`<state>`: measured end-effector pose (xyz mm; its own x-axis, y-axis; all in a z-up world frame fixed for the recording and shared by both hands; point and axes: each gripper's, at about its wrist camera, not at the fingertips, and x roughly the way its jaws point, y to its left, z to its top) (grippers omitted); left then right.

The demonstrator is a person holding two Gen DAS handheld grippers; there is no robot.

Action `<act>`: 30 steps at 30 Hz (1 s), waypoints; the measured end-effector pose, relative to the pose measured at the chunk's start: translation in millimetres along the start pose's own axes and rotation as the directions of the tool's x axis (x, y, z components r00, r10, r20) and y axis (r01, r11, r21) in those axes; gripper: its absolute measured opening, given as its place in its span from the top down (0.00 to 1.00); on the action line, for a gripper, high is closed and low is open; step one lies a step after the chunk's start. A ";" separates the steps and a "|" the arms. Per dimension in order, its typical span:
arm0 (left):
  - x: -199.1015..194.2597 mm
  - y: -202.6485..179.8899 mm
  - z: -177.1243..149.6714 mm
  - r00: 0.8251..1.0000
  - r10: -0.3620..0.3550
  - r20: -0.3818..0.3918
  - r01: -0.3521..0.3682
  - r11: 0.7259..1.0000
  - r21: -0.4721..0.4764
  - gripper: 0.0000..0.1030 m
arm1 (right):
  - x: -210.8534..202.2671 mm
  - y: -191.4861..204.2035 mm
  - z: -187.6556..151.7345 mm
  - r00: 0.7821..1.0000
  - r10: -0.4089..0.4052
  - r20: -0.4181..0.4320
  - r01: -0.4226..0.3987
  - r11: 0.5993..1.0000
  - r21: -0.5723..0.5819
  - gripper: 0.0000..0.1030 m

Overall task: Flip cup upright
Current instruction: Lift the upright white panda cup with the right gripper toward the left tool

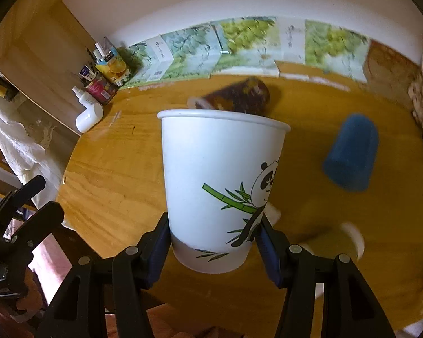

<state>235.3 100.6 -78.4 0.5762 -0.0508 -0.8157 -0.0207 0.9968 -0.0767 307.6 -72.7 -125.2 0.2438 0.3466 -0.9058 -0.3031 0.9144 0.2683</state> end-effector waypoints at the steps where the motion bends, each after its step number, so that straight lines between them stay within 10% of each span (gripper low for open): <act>1: -1.1 -2.5 -2.7 1.000 0.001 -0.002 -0.001 1.000 -0.002 0.01 | -0.6 -1.0 -5.1 1.000 0.002 -0.001 -0.002 1.000 0.006 0.44; 30: 9.3 -45.1 -55.8 0.990 0.101 -0.102 -0.095 0.994 0.062 0.01 | 39.4 -33.6 -110.5 0.989 0.030 -0.144 -0.010 0.990 0.139 0.44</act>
<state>196.0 51.8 -114.5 0.4849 0.0443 -0.8734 -0.0247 0.9990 0.0370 225.6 -112.8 -206.1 0.0990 0.3402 -0.9351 -0.1747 0.9311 0.3202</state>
